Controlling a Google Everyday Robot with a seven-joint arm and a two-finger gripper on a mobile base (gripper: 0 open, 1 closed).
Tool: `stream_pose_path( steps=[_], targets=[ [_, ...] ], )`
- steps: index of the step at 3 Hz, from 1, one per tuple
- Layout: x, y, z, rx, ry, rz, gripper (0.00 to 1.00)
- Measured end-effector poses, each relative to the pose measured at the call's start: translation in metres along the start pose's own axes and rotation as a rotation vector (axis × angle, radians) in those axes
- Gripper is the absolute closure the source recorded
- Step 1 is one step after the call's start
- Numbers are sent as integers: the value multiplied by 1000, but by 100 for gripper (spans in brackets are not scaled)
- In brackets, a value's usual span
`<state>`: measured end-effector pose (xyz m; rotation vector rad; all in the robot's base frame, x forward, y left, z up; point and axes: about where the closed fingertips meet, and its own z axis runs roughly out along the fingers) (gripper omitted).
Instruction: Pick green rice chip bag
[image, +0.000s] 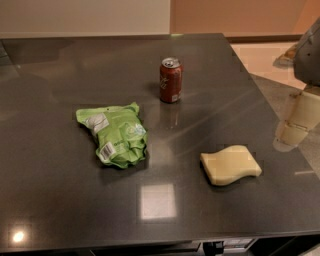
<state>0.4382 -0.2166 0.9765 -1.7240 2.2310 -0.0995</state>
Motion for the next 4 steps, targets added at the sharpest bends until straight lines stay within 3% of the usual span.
stream_pose_path(
  steps=[1,2,3,4],
  targets=[
    [0,0,0,0,0,0,0],
    [-27,-6,12,-43,-39,47,0],
    [-73,-10,34,-116,-98,102,0],
    [-105,-9,50,-158,-136,124,0]
  ],
)
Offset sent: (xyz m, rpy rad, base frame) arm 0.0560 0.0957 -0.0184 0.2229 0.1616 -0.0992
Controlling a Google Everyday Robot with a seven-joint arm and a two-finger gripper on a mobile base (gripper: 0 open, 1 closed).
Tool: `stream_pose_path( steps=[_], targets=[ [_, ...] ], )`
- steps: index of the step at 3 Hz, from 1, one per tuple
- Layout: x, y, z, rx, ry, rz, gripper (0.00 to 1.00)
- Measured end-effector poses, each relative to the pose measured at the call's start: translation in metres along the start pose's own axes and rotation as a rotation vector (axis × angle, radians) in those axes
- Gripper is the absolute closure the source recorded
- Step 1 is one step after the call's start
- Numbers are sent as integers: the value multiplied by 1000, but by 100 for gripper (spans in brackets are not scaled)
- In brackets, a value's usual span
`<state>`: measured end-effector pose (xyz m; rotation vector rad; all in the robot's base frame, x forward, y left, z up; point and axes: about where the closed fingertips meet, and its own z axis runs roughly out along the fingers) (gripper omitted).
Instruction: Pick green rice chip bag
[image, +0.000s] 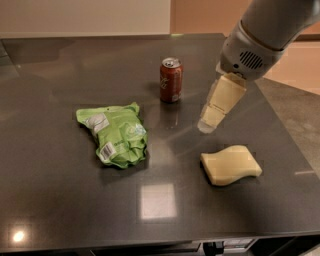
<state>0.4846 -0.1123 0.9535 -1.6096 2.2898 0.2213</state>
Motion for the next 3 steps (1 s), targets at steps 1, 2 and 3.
stream_pose_path(
  steps=[1,2,3],
  targets=[
    [-24,6,21,-13,-18,-9,0],
    [-46,16,45,-11,-22,-30,0],
    [-66,26,66,-16,-22,-49,0]
  ],
)
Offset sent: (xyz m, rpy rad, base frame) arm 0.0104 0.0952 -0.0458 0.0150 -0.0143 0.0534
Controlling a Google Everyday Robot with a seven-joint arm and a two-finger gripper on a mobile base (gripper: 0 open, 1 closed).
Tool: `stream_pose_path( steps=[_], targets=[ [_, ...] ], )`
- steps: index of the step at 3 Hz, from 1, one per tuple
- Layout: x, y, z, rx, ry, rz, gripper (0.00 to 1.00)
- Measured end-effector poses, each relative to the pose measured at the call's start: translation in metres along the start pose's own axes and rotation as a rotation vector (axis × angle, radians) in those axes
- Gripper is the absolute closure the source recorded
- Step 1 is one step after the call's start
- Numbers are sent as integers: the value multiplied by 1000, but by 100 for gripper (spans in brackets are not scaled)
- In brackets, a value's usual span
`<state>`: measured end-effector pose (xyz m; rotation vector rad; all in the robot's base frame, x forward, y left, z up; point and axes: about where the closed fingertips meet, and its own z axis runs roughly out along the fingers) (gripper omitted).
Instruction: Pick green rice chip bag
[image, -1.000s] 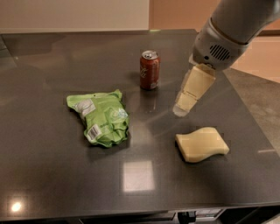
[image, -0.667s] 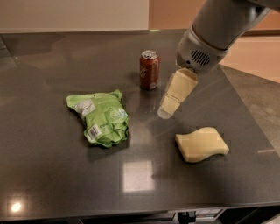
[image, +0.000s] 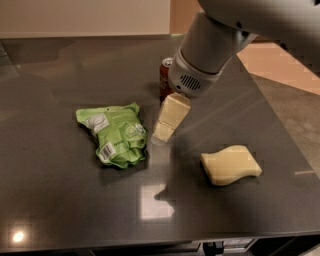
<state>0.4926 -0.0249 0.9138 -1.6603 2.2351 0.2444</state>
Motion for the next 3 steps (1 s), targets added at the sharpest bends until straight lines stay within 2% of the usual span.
stream_pose_path(
  steps=[2,3],
  targets=[
    [-31,12,33,-42,-30,-21,0],
    [-44,21,46,-85,-54,-39,0]
  ],
)
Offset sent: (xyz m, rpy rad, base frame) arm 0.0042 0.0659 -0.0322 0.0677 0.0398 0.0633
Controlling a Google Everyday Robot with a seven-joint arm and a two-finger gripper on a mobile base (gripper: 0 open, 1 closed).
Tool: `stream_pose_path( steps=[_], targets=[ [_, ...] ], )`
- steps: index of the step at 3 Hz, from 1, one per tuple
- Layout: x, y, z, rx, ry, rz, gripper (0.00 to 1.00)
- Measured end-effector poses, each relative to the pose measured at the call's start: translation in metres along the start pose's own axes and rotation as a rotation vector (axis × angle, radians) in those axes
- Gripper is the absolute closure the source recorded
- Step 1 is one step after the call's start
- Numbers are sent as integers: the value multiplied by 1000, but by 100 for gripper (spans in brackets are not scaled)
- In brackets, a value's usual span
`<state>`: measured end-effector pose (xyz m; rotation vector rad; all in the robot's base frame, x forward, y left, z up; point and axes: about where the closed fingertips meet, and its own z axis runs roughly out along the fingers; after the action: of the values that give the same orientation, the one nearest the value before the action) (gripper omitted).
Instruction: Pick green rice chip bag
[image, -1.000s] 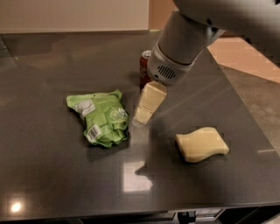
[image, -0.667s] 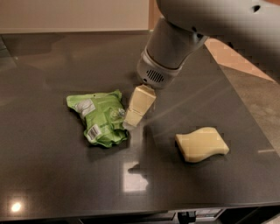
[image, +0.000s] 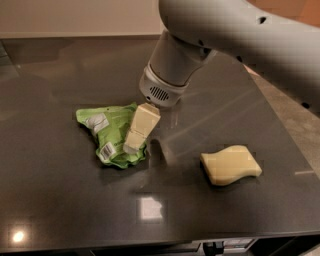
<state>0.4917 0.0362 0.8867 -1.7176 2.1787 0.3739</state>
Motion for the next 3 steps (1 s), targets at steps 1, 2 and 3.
stream_pose_path(
  steps=[1,2,3],
  targets=[
    [-9,8,15,-31,-14,-17,0],
    [-15,13,37,-31,-15,-35,0],
    [-15,14,41,-34,-12,-41,0]
  ],
)
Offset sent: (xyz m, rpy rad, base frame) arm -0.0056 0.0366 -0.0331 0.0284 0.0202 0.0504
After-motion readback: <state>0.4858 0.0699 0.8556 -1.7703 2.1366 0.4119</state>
